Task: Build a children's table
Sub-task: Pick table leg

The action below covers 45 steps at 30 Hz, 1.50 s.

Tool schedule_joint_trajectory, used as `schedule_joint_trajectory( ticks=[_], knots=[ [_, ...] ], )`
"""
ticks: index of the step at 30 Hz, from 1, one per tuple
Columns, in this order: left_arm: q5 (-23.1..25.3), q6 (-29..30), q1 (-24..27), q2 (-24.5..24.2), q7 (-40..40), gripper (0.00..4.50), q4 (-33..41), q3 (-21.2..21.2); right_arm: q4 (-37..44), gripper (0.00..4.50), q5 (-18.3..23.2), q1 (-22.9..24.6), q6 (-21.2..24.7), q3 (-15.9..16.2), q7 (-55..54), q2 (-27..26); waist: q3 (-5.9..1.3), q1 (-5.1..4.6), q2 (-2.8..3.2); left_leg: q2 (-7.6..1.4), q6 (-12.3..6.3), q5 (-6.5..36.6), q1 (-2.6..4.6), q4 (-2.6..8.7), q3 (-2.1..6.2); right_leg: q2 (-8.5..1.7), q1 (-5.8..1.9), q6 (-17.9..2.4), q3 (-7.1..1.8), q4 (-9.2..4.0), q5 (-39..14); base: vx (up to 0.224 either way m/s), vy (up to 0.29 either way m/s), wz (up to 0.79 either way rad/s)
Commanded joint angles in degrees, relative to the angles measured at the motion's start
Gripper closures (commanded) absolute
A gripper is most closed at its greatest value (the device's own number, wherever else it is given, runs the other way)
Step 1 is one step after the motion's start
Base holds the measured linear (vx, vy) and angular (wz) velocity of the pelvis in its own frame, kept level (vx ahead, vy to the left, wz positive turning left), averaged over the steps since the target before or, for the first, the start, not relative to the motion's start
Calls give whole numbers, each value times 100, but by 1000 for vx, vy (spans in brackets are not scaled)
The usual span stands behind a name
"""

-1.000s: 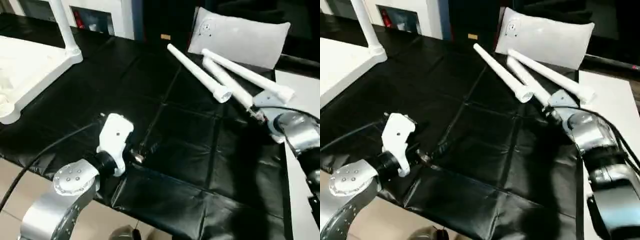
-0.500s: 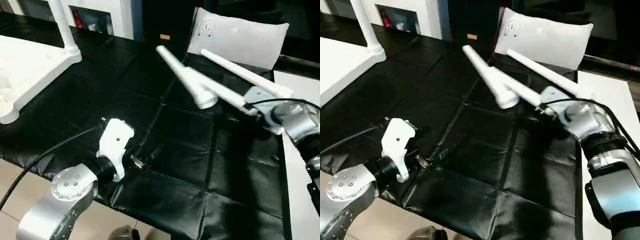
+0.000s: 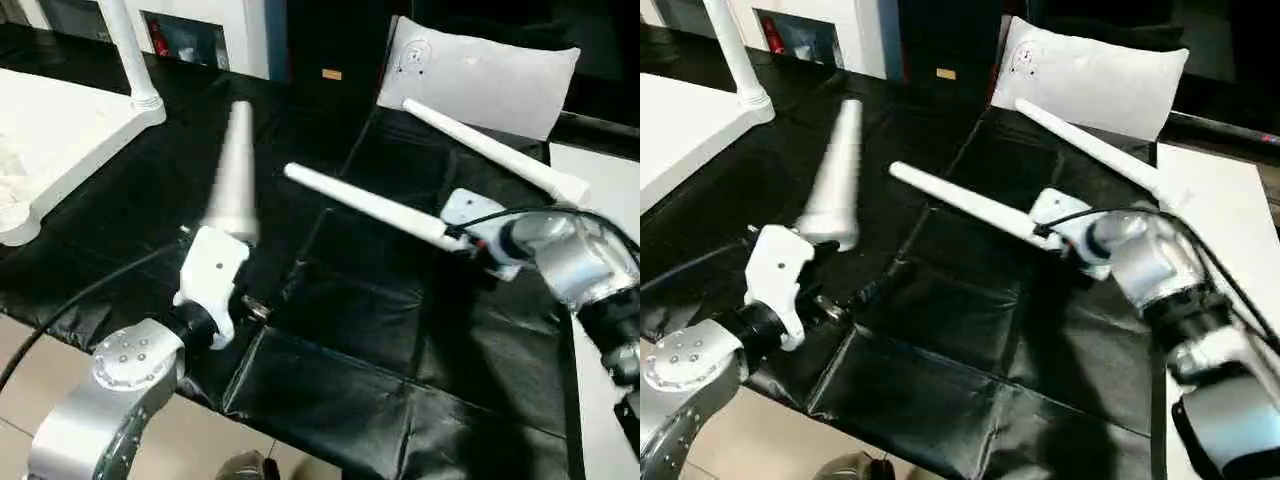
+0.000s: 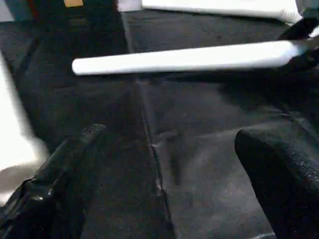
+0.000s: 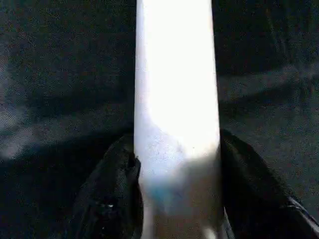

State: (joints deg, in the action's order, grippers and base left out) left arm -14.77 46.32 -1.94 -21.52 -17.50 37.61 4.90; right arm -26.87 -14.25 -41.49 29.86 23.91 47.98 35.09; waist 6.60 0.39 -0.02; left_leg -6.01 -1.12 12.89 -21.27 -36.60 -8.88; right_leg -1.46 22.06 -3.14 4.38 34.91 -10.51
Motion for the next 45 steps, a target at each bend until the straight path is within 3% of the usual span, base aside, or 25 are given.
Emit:
schedule_joint_trajectory(
  ticks=[1, 7, 10, 11, 12, 15, 16, 20, 22, 24, 29, 31, 35, 37, 38, 39, 40, 42, 43, 45],
  knots=[
    [127, 3, -28, -21, 109, 0, -50, -38, 190, 256, 7, 29, 122, -195, -50, 36, -377, 29, -53, -729, -465, 740, 27, 414, 310, -824, -282, -1219, -460, -496, -1843, 0, 0, 0],
    [476, -32, -163, -139, 377, 0, -334, -197, 710, 256, 123, 385, 482, -535, -413, -13, -376, 36, -62, -720, -418, 682, 31, 428, 315, -807, -287, -1080, -469, -499, -1834, 0, 0, 0],
    [487, -15, -180, -111, 438, 0, -343, -219, 1038, 256, 260, 601, 717, -839, -659, -157, -391, 44, -47, -735, -452, 552, 34, 424, 326, -822, -288, -1185, -462, -467, -1551, 0, 0, 0],
    [481, -11, -184, -108, 433, 0, -339, -209, 1069, 256, 275, 624, 730, -883, -700, -178, -384, 49, -15, -732, -455, 569, 35, 425, 327, -825, -283, -1213, -463, -469, -1545, 0, 0, 0],
    [473, -5, -190, -104, 426, 0, -334, -196, 1110, 256, 295, 654, 746, -939, -753, -206, -381, 42, -27, -728, -451, 605, 33, 427, 321, -822, -284, -1208, -464, -483, -1578, 0, 0, 0],
    [408, -33, -275, -32, 312, 0, -295, -21, 1076, 256, 253, 654, 754, -1139, -999, -168, -361, 40, 6, -738, -322, 818, 63, 442, 333, -814, -265, -1176, -458, -503, -1780, 0, 0, 0],
    [385, -34, -300, -10, 273, 0, -286, 31, 943, 256, 190, 584, 659, -1156, -1076, -87, -365, 41, -10, -730, -292, 856, 73, 439, 327, -819, -263, -1163, -462, -515, -1819, 0, 0, 0],
    [335, -29, -333, 7, 168, 0, -261, 167, 278, 256, -93, 191, 145, -1083, -1328, 237, -361, 48, -11, -699, -228, 882, 78, 421, 304, -807, -259, -1207, -451, -516, -1846, 0, 0, 0],
    [307, -30, -352, -19, 98, 0, -246, 236, -524, 256, -303, -324, -310, -1042, -1697, 420, -365, 37, 6, -681, -277, 855, 57, 405, 301, -807, -268, -1232, -440, -515, -1849, 0, 0, 0],
    [291, -28, -362, -12, 72, 0, -233, 263, -1080, 256, -503, -658, -636, -956, -1986, 568, -374, 16, -40, -667, -290, 859, 55, 381, 286, -823, -269, -1259, -438, -520, -1916, 0, 0, 0],
    [207, -12, -371, -32, -58, 0, -124, 321, -2175, 256, -858, -1233, -1225, -755, -2526, 817, -379, -18, -43, -647, -428, 762, 31, 363, 263, -777, -275, -1297, -414, -502, -1789, 0, 0, 0],
    [44, -10, -363, -36, -226, 0, 14, 365, -2963, 256, -1246, -1530, -1639, -446, -2838, 948, -391, -22, -55, -658, -444, 740, 25, 362, 261, -786, -273, -1357, -409, -484, -1712, 0, 0, 0],
    [-44, 31, -343, -87, -351, 0, 135, 399, -3852, 256, -1821, -1754, -2072, 27, -3164, 1089, -377, -40, -100, -646, -507, 749, -2, 352, 243, -773, -265, -1414, -402, -465, -1670, 0, 0, 0],
    [-5, 36, -332, -113, -351, 0, 126, 401, -4040, 256, -1914, -1769, -2145, 90, -3249, 1122, -374, -38, -101, -630, -528, 774, -1, 346, 224, -762, -264, -1349, -406, -478, -1743, 0, 0, 0],
    [33, 34, -322, -134, -344, 0, 101, 398, -4185, 256, -2041, -1774, -2204, 196, -3331, 1166, -392, -47, -155, -636, -562, 687, -18, 347, 223, -759, -281, -1320, -407, -461, -1677, 0, 0, 0],
    [60, 28, -313, -161, -337, 0, 80, 388, -4302, 256, -2087, -1763, -2218, 229, -3392, 1208, -387, -40, -135, -646, -570, 664, -16, 351, 234, -757, -272, -1326, -405, -444, -1653, 0, 0, 0],
    [74, 22, -302, -181, -325, 0, 63, 363, -4424, 256, -2160, -1752, -2232, 283, -3469, 1267, -385, -53, -172, -637, -595, 640, -20, 347, 218, -753, -266, -1310, -402, -448, -1643, 0, 0, 0],
    [69, 26, -292, -194, -315, 0, 65, 332, -4526, 256, -2180, -1775, -2239, 296, -3518, 1313, -398, -54, -171, -630, -634, 552, -29, 339, 219, -741, -269, -1307, -398, -420, -1522, 0, 0, 0],
    [46, 38, -254, -214, -319, 0, 99, 283, -4685, 256, -2184, -1840, -2285, 275, -3615, 1370, -428, -54, -196, -629, -719, 359, -51, 327, 209, -741, -273, -1329, -404, -390, -1250, 0, 0, 0],
    [33, 50, -200, -232, -327, 0, 138, 271, -4784, 256, -2186, -1879, -2330, 248, -3686, 1422, -406, -59, -189, -627, -831, 290, -76, 323, 204, -740, -263, -1370, -395, -381, -1140, 0, 0, 0]
  ],
)
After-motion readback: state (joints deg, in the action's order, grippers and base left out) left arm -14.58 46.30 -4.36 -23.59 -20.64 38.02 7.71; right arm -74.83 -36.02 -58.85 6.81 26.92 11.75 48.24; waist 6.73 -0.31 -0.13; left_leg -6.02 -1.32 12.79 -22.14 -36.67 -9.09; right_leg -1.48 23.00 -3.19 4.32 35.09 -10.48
